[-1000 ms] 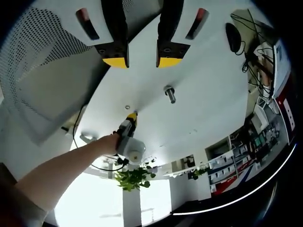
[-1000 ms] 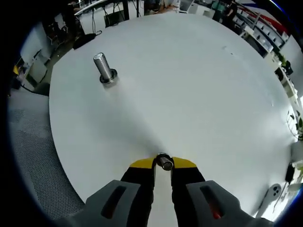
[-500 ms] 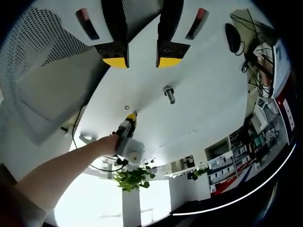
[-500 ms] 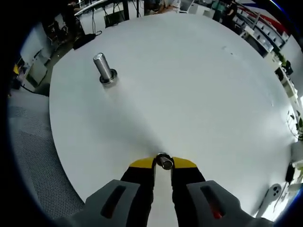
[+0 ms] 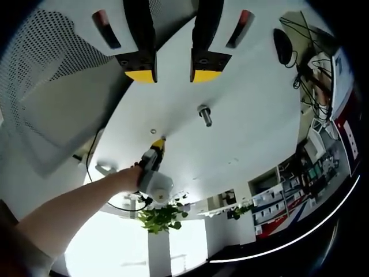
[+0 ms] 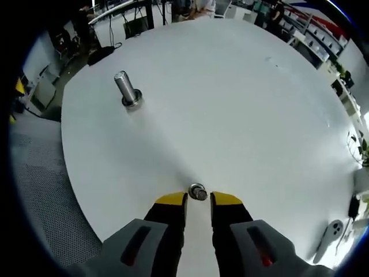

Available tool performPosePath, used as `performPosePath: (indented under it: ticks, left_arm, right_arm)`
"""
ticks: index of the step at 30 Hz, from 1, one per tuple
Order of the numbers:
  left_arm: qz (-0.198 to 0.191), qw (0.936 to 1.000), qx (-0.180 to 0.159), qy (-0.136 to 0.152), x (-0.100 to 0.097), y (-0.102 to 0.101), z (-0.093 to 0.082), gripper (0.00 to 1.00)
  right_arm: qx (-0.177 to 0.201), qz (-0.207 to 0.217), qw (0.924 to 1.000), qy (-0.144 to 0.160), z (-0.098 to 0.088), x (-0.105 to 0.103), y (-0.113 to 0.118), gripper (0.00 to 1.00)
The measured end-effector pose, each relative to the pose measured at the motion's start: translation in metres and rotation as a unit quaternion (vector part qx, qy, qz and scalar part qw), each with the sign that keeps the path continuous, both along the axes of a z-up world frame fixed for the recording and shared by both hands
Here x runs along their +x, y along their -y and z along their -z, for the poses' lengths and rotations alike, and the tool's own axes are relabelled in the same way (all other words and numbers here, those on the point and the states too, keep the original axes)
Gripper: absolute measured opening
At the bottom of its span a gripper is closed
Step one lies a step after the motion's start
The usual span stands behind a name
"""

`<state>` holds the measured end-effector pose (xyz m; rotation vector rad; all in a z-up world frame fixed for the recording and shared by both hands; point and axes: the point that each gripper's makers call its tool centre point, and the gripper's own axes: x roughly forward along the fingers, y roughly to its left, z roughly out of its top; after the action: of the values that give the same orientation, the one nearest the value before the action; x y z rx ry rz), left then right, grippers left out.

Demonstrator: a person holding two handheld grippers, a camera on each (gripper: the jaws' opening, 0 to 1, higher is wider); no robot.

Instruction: Place the washer onto the threaded stud by aligning its center hole with the stud, sliding it down to the base, and recovering from edge contact or off-axis alignment until the washer reaches the visible bottom stop.

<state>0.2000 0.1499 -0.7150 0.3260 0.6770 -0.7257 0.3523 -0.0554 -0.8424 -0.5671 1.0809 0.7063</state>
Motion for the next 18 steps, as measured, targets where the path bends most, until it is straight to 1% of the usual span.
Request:
performPosePath:
  ticks: [8,10,12,15,18]
  left_arm:
    - [0.001,1.0,0.0,0.003,0.001,0.0,-0.001,0.21]
    - [0.002,1.0,0.0,0.005,0.0,0.0,-0.001,0.21]
    - [0.002,1.0,-0.003,0.008,0.001,0.001,-0.003,0.21]
    - [0.002,1.0,-0.006,0.004,0.001,0.001,-0.003,0.21]
    - [0.004,0.9999,-0.008,0.007,0.001,0.002,-0.003,0.21]
  right_arm:
    - [-0.001,0.006,1.0,0.004,-0.008,-0.008,0.007,0.21]
    - [-0.001,0.012,0.9999,0.002,-0.004,-0.01,0.013,0.22]
    - [-0.009,0.018,0.9998,-0.008,0.0,-0.018,0.019,0.23]
    - [-0.011,0.022,0.9996,-0.014,0.002,-0.026,0.024,0.23]
    - [-0.01,0.025,0.9995,-0.016,0.003,-0.028,0.027,0.23]
